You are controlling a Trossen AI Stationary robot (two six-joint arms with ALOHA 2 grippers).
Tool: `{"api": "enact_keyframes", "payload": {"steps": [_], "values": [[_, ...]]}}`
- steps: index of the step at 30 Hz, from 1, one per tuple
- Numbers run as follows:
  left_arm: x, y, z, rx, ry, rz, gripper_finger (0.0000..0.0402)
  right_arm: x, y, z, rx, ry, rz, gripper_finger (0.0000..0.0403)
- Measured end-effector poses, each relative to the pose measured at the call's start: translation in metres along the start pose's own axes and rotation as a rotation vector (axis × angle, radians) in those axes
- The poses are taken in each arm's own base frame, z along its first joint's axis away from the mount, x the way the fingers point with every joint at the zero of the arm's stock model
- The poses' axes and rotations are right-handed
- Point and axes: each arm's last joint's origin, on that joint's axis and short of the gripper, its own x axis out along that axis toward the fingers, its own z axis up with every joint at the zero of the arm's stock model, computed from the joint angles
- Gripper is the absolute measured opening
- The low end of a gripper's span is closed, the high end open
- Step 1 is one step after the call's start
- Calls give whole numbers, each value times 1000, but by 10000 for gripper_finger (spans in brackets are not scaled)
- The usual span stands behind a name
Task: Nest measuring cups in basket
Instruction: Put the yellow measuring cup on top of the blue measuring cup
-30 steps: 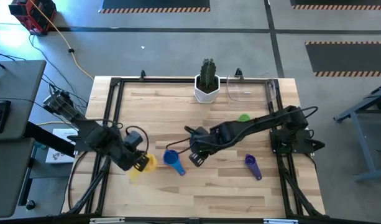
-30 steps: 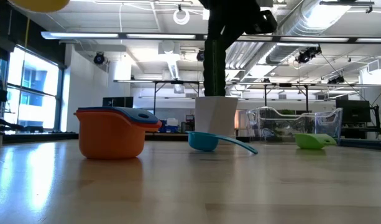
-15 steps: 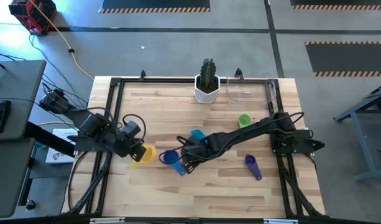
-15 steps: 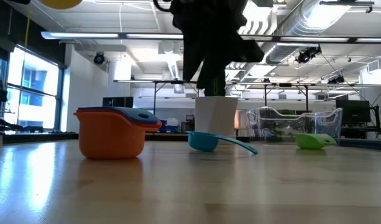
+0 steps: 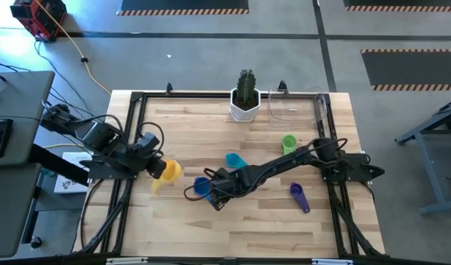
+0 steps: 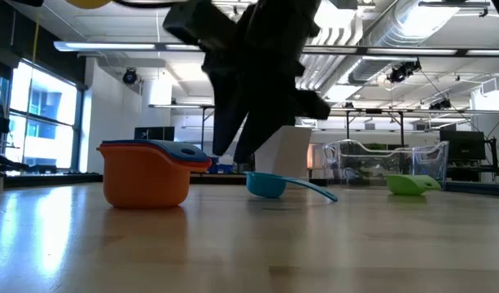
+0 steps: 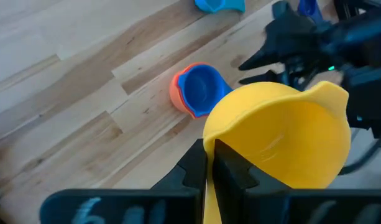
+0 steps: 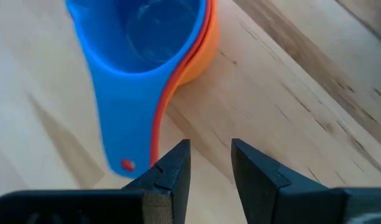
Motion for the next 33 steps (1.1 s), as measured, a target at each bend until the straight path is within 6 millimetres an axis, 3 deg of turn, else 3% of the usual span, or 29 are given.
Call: {"api": "enact_keyframes", "payload": {"steps": [8, 24, 33], "values": [[-3, 3, 1, 9, -3, 0, 10, 23, -1, -4, -5, 34, -12, 108], [-3, 4, 1, 26, -1, 11, 10, 28, 21, -14, -3, 26, 160, 108], [-3, 4, 1, -19, -13, 12, 10, 28, 31, -9, 4, -18, 271, 108]]}}
